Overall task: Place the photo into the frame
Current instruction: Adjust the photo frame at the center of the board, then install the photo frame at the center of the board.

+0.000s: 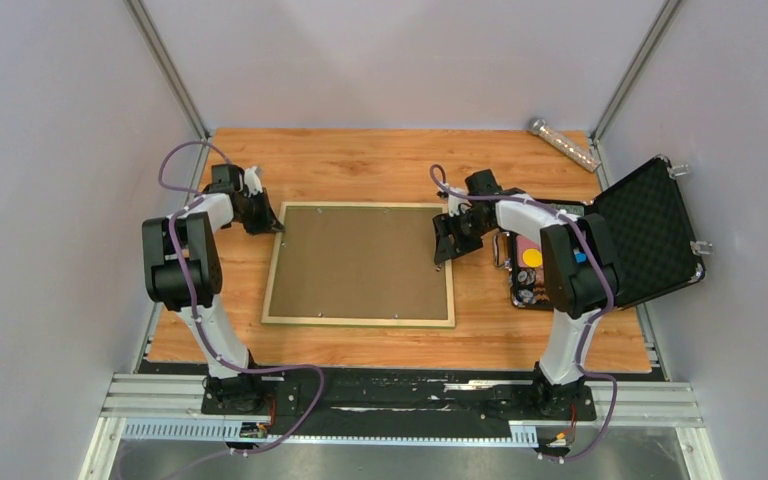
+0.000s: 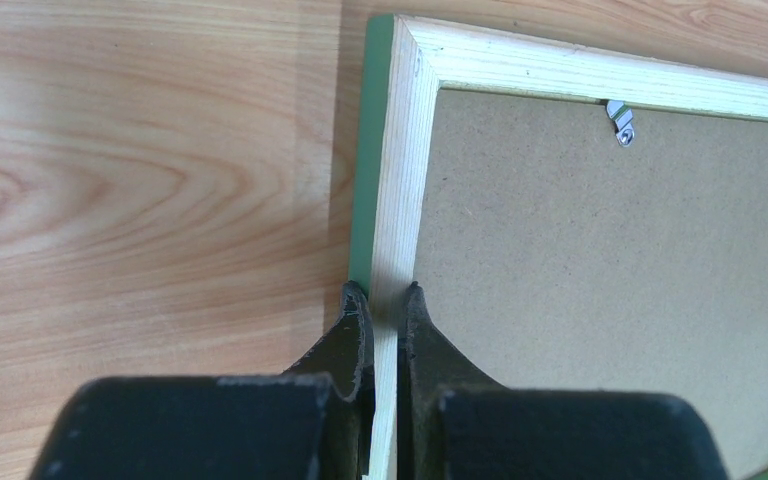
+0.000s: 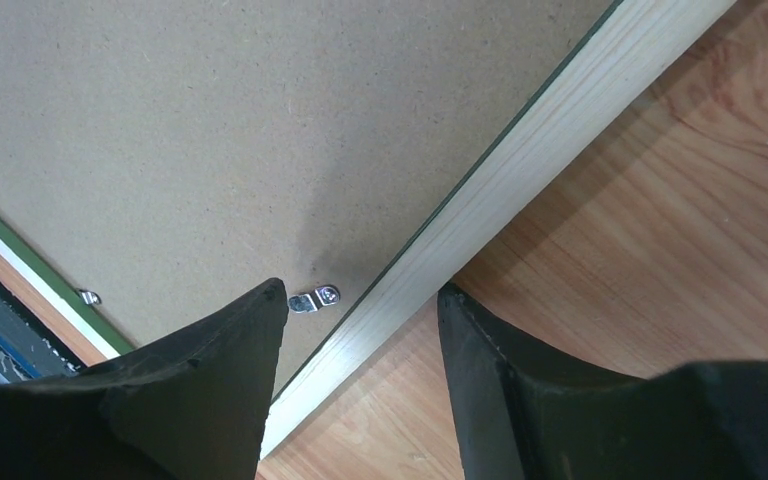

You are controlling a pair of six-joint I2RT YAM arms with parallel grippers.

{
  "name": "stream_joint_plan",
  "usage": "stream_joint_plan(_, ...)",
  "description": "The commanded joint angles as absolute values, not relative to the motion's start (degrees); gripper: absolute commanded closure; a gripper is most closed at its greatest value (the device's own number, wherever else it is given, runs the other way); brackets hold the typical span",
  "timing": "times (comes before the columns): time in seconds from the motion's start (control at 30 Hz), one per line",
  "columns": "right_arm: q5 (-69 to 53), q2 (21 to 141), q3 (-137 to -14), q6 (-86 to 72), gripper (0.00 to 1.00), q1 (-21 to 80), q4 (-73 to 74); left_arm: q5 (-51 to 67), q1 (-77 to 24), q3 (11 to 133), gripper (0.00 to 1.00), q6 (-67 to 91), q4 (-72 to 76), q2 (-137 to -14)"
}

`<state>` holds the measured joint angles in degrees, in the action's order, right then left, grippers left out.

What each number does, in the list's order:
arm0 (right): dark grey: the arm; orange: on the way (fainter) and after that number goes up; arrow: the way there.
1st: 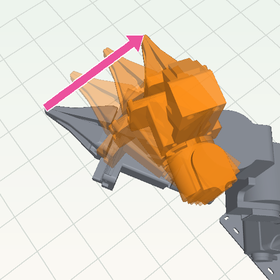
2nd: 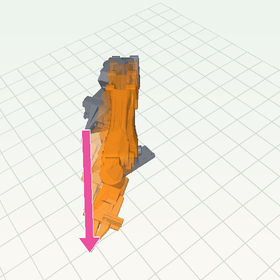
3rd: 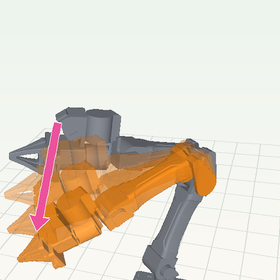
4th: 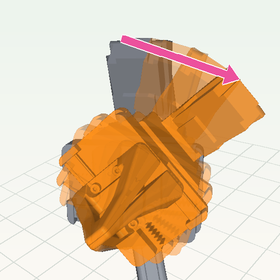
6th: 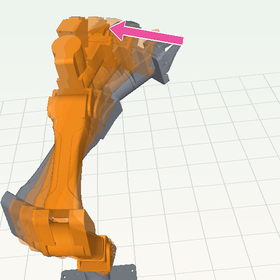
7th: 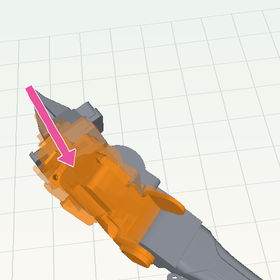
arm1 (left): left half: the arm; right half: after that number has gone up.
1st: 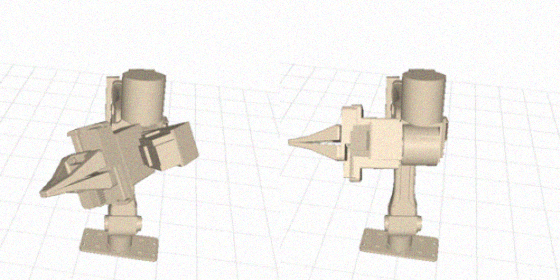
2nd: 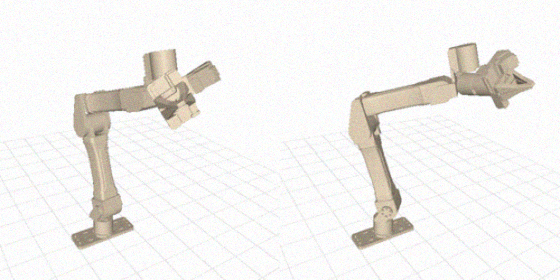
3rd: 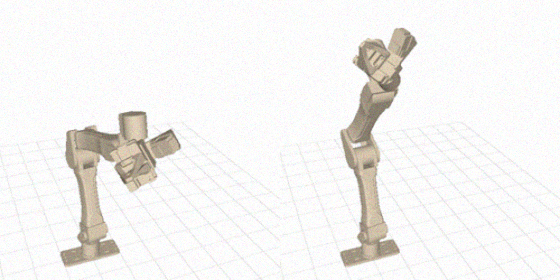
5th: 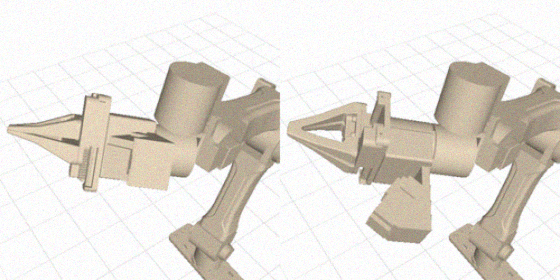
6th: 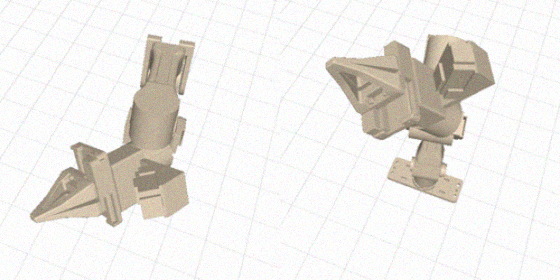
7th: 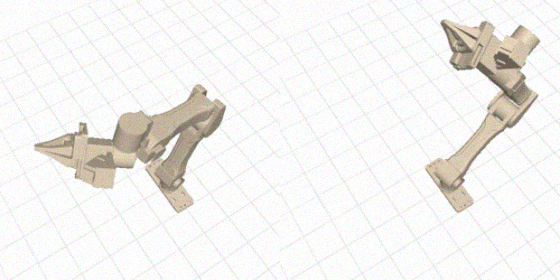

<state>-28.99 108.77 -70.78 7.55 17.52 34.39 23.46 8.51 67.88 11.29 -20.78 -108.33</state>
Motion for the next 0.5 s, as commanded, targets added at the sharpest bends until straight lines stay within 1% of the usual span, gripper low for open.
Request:
stream_joint_plan(0.0, -27.98, 109.24, -70.15, 6.33, 0.4, 19.28, 32.12, 23.76, 8.79, 64.24, 1.0, 13.69, -27.79, -110.05)
stream_joint_plan(0.23, -18.77, 108.22, -67.88, 7.38, 0.42, 23.43, 30.25, 23.95, 8.83, 63.78, 1.0, 13.97, -27.36, -108.98)
stream_joint_plan(0.47, -15.14, 108.23, -67.0, 7.5, 0.43, 25.72, 29.68, 24.27, 8.79, 63.72, 1.0, 13.89, -27.25, -109.07)
